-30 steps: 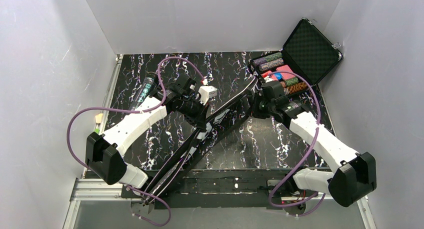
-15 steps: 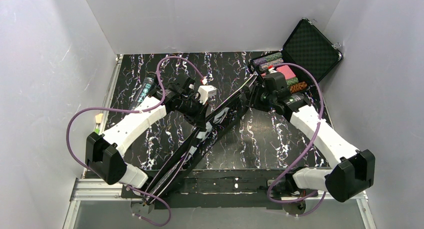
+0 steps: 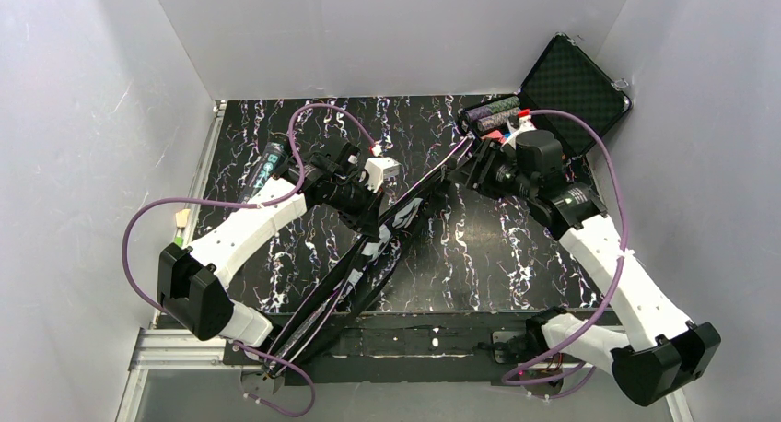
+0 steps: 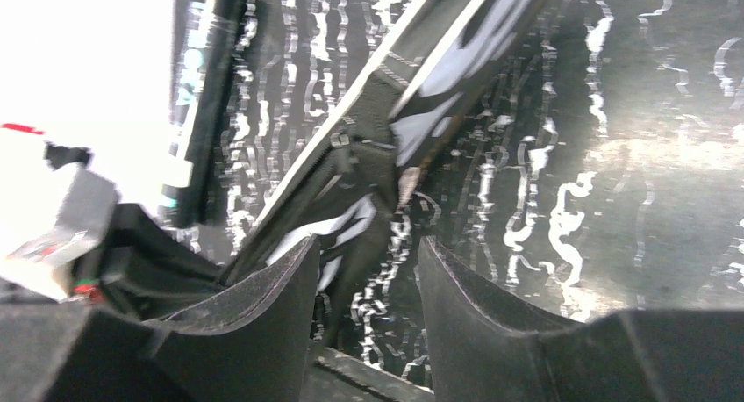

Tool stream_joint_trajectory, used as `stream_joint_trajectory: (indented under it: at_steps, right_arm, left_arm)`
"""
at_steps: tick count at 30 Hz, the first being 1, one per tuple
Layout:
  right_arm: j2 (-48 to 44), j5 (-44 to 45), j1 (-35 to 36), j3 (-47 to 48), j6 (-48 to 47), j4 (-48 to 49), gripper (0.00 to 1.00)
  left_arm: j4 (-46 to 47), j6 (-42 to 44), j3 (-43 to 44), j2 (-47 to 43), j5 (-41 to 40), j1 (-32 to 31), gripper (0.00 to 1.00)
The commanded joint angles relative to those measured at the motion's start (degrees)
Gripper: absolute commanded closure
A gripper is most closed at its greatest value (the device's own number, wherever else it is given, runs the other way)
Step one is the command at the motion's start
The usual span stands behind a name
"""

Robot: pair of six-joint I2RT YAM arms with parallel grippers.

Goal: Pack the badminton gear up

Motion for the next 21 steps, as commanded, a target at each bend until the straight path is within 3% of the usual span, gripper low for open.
stream_joint_trajectory:
  at_steps: [1,21]
  right_arm:
    - [0.5,-9.3,-0.2,-0.3,6.4,8.3,0.45]
    - [7.6,-13.8,-1.6,-2.8,10.8,12.5,0.47]
  left_arm:
    - [0.2,-0.8,1.5,-2.3,2.7,0.2,1.00]
    - [-0.8,-0.6,2.7,-2.5,2.5,0.2,1.00]
